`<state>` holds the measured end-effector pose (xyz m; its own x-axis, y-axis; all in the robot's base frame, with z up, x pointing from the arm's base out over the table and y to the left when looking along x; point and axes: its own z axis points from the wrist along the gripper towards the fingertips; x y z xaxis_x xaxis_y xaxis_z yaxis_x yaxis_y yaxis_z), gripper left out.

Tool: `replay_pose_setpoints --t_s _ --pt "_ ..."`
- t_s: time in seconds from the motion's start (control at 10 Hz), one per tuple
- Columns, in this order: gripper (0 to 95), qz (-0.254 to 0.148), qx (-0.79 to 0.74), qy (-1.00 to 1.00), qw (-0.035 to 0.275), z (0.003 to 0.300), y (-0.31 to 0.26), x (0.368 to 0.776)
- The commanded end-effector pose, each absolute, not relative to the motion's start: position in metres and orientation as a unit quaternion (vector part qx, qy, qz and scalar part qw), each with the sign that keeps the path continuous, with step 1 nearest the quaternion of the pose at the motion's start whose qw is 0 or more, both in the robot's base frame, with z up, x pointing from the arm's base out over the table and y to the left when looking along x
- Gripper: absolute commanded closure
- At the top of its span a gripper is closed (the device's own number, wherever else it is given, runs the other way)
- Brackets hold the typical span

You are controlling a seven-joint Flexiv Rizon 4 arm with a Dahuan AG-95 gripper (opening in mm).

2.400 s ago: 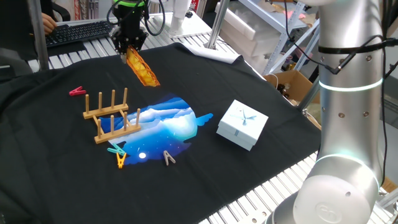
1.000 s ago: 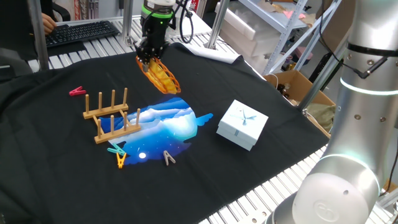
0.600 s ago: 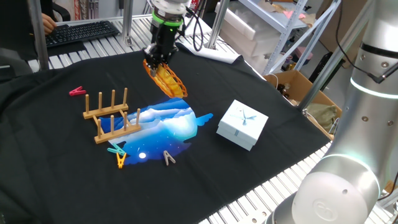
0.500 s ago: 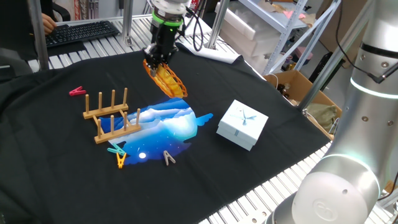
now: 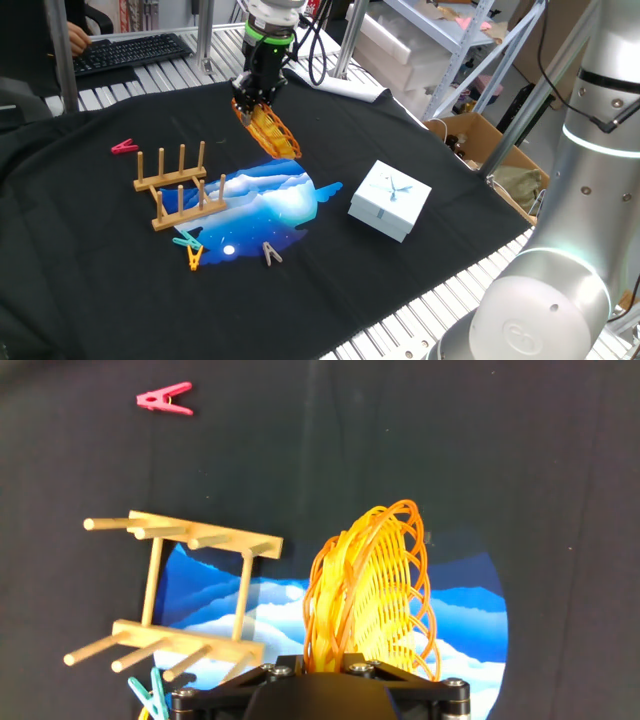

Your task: Take the dish off the dish rack

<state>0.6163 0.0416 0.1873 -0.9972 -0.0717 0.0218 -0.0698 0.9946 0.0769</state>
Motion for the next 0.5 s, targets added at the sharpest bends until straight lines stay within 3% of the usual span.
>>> replay_pose_setpoints --t_s 0.1,0.2,0.5 --pt "19.0 -0.039 0.021 -0.999 0.015 0.1872 0.0419 0.6181" --pt "0.0 -0.038 0.018 -0.999 0.015 0.1871 0.0420 0.6181" --pt "0.0 -0.038 0.007 -0.999 0.020 0.1866 0.0425 0.6182"
